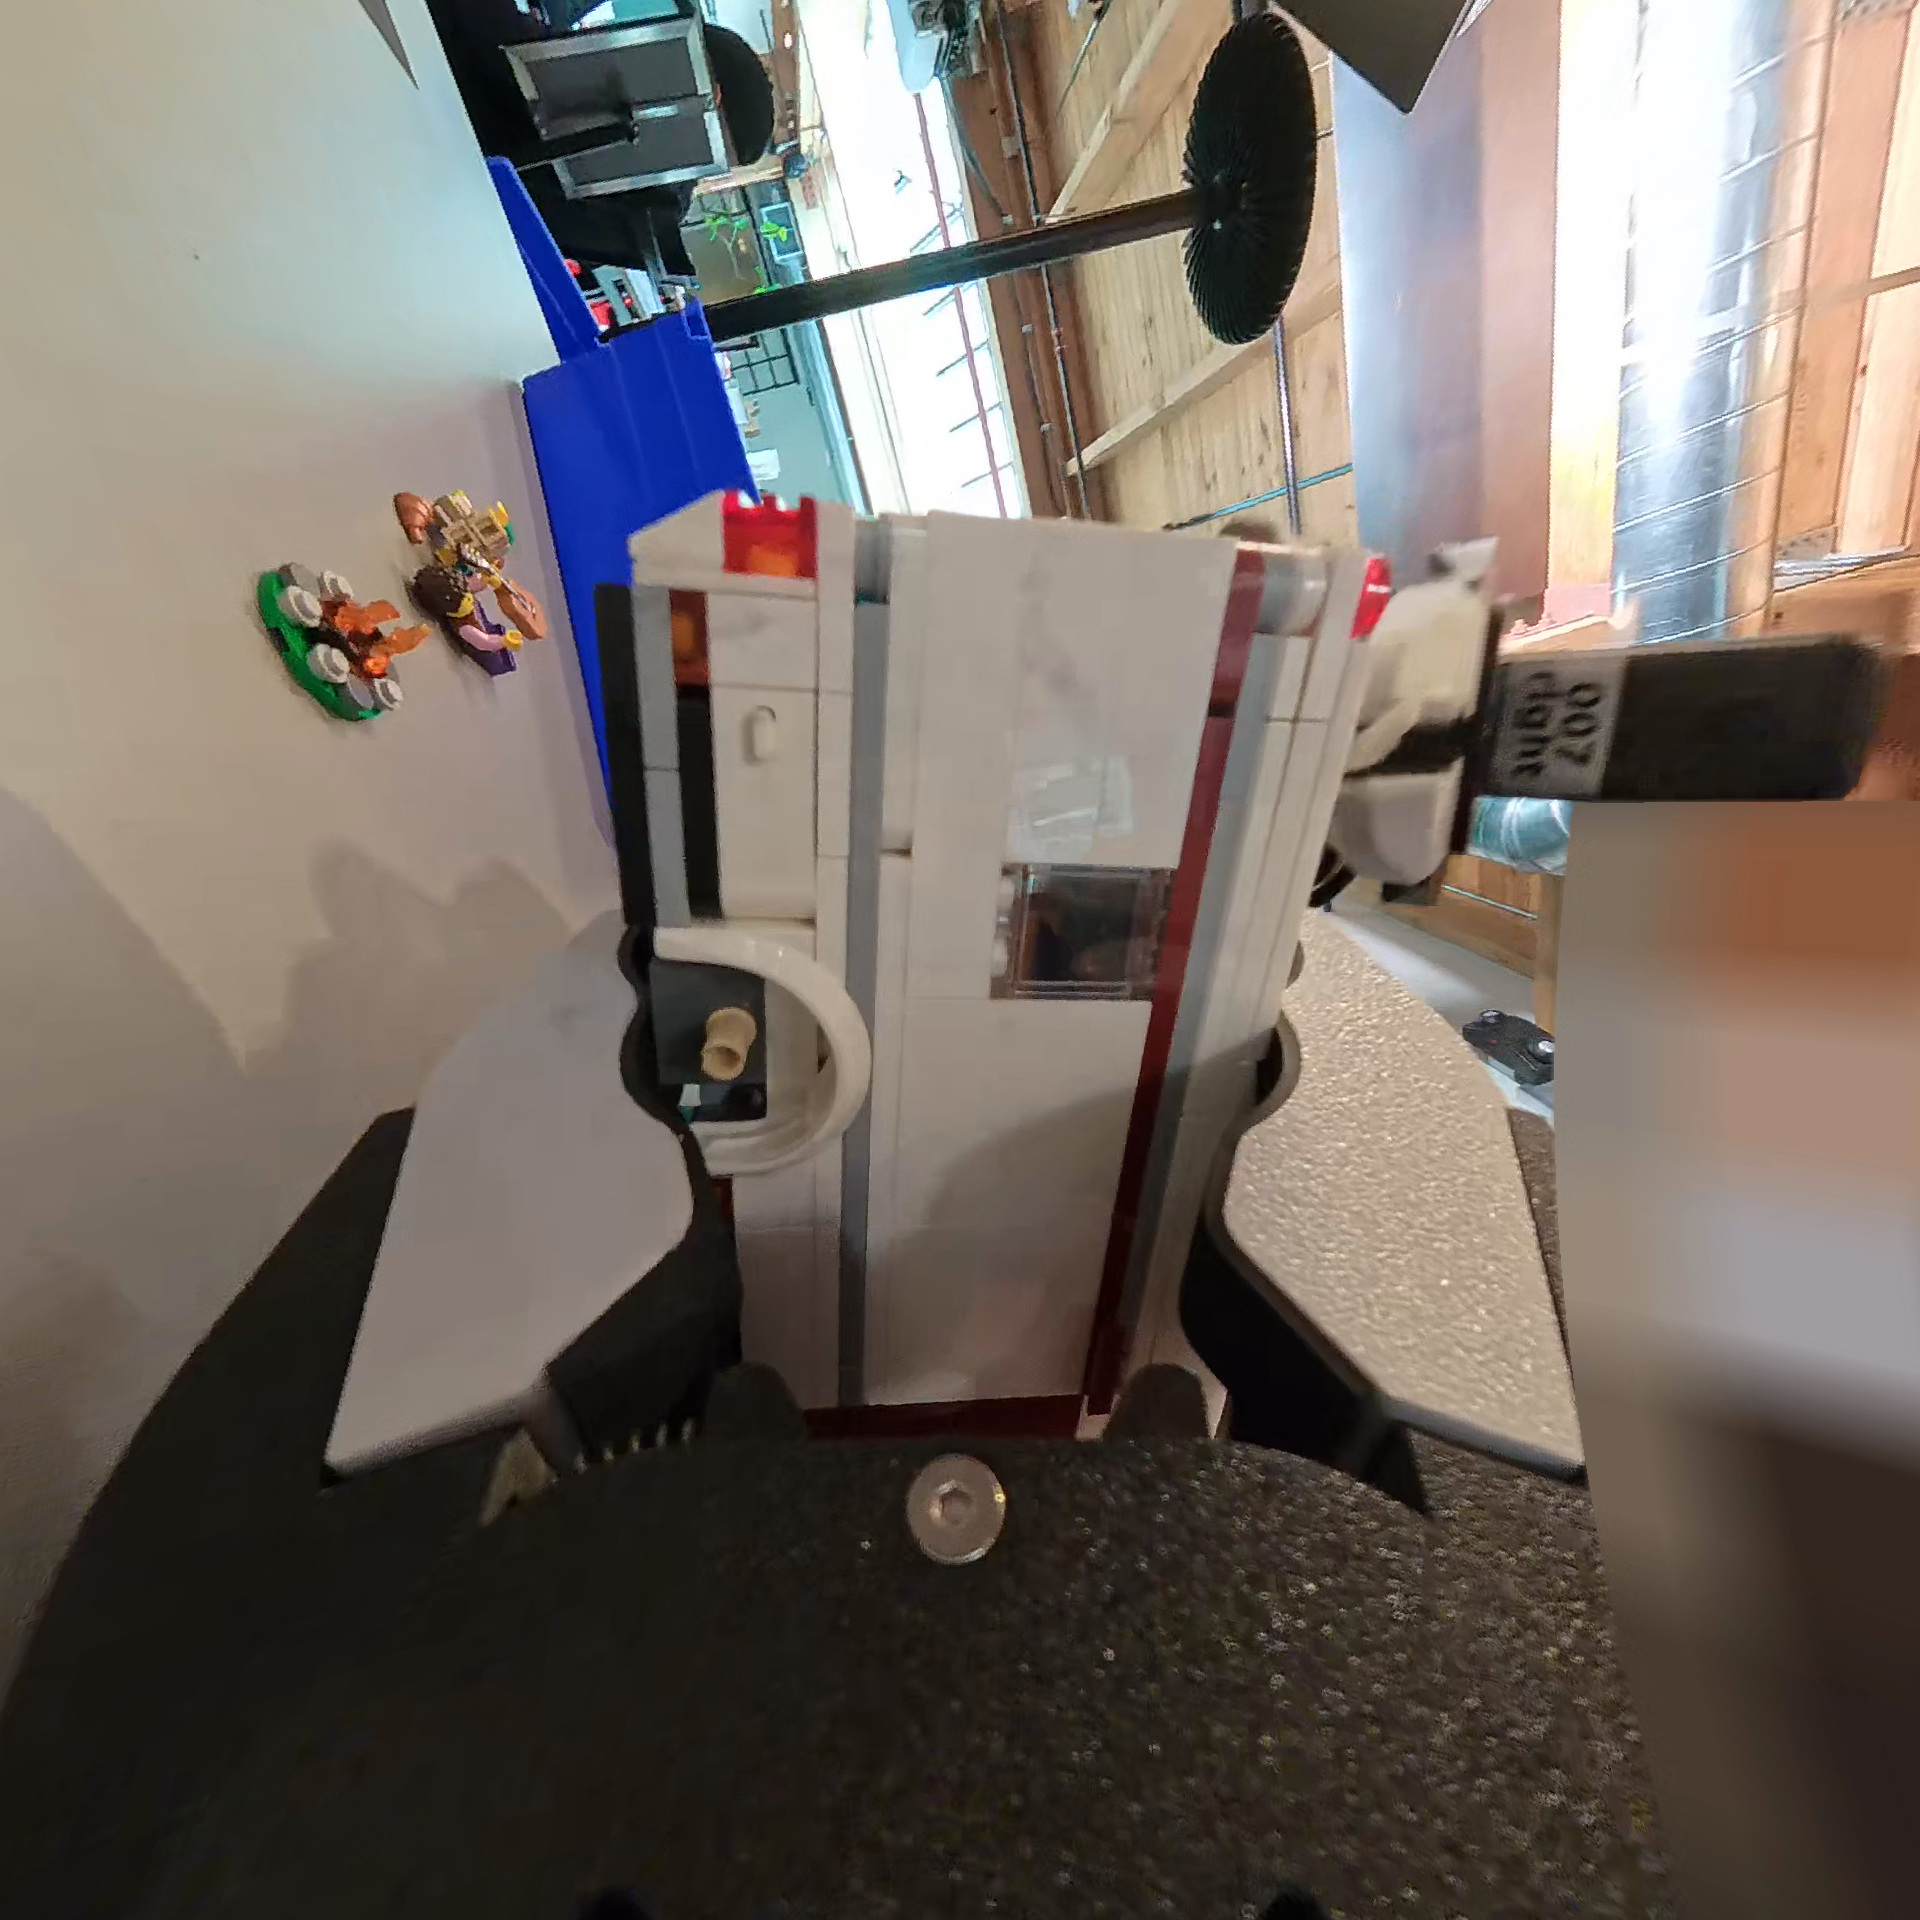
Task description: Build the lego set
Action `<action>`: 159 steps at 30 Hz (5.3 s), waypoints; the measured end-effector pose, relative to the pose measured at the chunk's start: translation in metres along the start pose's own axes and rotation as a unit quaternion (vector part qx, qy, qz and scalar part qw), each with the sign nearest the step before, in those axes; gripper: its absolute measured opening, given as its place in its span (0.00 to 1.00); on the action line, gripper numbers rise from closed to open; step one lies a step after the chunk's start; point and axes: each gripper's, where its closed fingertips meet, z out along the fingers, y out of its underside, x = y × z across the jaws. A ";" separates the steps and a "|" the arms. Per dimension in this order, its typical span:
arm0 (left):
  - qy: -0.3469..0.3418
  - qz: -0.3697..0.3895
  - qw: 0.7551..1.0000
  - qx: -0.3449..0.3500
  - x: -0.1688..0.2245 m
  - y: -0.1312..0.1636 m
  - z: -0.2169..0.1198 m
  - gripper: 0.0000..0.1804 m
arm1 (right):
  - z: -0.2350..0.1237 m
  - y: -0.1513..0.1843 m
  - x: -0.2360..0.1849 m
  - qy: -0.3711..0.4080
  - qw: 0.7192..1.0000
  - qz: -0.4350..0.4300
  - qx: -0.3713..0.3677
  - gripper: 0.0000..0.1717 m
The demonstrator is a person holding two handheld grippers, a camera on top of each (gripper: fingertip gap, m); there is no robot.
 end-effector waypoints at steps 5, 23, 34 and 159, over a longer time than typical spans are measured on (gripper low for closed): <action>-0.023 -0.006 1.000 -0.006 -0.004 0.001 -0.002 0.60 | 0.028 -0.005 0.013 -0.028 0.997 -0.048 -0.046 0.03; -0.054 0.018 0.998 -0.010 -0.005 -0.002 -0.004 0.61 | 0.042 0.007 0.015 -0.043 0.995 -0.058 -0.073 0.03; -0.056 0.021 0.998 -0.012 -0.004 -0.001 -0.005 0.61 | 0.042 0.009 0.012 -0.054 0.994 -0.059 -0.072 0.03; -0.319 0.166 0.932 -0.037 -0.068 0.005 0.005 0.81 | 0.067 0.109 -0.101 0.007 0.934 0.340 0.106 0.34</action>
